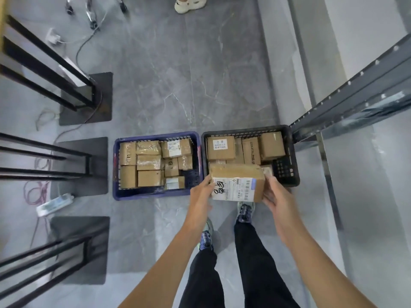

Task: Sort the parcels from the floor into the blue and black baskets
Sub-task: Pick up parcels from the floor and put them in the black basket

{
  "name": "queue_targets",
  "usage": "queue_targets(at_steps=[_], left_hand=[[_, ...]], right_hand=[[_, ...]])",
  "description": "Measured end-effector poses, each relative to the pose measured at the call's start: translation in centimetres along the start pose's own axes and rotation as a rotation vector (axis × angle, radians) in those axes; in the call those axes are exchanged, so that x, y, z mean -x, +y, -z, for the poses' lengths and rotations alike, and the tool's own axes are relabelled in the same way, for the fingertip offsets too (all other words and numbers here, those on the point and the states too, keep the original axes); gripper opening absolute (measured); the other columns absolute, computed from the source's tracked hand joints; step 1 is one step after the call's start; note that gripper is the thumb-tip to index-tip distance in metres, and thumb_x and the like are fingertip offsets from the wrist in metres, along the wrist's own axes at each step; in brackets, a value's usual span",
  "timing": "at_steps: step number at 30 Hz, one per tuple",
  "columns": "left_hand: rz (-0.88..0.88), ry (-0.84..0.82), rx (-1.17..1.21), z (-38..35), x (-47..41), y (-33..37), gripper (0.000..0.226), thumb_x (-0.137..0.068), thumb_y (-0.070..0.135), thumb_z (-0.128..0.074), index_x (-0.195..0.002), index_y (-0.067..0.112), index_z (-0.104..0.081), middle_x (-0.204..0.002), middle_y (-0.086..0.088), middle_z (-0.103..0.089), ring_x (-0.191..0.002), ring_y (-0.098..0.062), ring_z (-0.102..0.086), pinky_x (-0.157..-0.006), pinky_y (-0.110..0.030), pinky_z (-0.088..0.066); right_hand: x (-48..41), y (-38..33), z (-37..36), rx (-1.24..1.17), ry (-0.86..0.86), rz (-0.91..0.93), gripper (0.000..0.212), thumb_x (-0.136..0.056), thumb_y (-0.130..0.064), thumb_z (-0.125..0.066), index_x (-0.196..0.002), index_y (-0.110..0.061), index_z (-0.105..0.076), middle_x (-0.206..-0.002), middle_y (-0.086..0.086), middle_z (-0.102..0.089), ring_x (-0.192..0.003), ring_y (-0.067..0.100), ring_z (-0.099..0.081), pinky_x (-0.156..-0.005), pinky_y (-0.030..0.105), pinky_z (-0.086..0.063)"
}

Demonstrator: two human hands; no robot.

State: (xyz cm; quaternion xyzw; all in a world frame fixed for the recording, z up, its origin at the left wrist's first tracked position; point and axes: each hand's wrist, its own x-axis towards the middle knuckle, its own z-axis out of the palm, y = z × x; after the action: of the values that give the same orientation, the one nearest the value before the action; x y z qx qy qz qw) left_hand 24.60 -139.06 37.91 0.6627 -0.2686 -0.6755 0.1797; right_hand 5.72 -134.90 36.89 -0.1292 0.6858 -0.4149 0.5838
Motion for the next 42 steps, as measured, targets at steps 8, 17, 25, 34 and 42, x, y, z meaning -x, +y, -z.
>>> queue_targets(at_steps=[8, 17, 25, 34, 42], left_hand=[[0.147, 0.05, -0.069, -4.0, -10.4, -4.4, 0.036, -0.088, 0.067, -0.047, -0.11, 0.046, -0.065, -0.123, 0.008, -0.069, -0.124, -0.016, -0.058, -0.116, -0.051, -0.039], [0.326, 0.115, -0.035, -4.6, -24.2, -11.8, 0.065, -0.077, 0.075, -0.053, -0.131, 0.042, -0.059, -0.141, 0.012, -0.059, -0.133, -0.013, -0.052, -0.118, -0.051, -0.036], [0.36, 0.147, -0.044, -3.8, -34.7, -14.5, 0.036, -0.094, 0.055, -0.054, -0.121, 0.031, -0.049, -0.151, -0.007, -0.043, -0.132, -0.026, -0.048, -0.117, -0.053, -0.038], [0.217, 0.18, -0.094, -5.4, -37.6, -16.4, 0.081, -0.093, 0.052, -0.052, -0.165, 0.03, -0.021, -0.163, 0.005, -0.026, -0.128, -0.014, -0.038, -0.11, -0.039, -0.03], [0.133, 0.217, -0.179, -5.9, -37.5, -17.2, 0.079, -0.085, 0.056, -0.052, -0.157, 0.029, -0.036, -0.158, 0.004, -0.031, -0.131, -0.017, -0.048, -0.106, -0.039, -0.036]], right_hand=[[-12.2, 4.8, 3.1, 0.189, -0.061, -0.151, 0.024, -0.113, -0.032, -0.042, -0.115, -0.018, -0.062, -0.11, -0.003, -0.074, -0.105, 0.004, -0.07, -0.099, 0.032, -0.051], [-25.1, 13.1, 1.6, 0.284, -0.076, -0.277, 0.026, -0.109, -0.034, -0.047, -0.119, -0.018, -0.065, -0.119, 0.006, -0.074, -0.118, 0.021, -0.067, -0.113, 0.047, -0.048], [-32.9, 20.0, -1.7, 0.328, -0.085, -0.367, 0.022, -0.108, -0.015, -0.05, -0.11, -0.03, -0.066, -0.12, 0.0, -0.074, -0.119, 0.018, -0.066, -0.114, 0.041, -0.046], [-38.0, 22.1, -3.4, 0.271, -0.001, -0.297, 0.05, -0.104, -0.015, -0.057, -0.153, -0.018, -0.05, -0.11, -0.022, -0.06, -0.118, 0.007, -0.055, -0.115, 0.034, -0.043], [-38.0, 23.8, -3.4, 0.293, 0.052, -0.23, 0.047, -0.087, -0.035, -0.07, -0.134, -0.031, -0.067, -0.128, -0.013, -0.073, -0.126, 0.009, -0.062, -0.116, 0.045, -0.044]])
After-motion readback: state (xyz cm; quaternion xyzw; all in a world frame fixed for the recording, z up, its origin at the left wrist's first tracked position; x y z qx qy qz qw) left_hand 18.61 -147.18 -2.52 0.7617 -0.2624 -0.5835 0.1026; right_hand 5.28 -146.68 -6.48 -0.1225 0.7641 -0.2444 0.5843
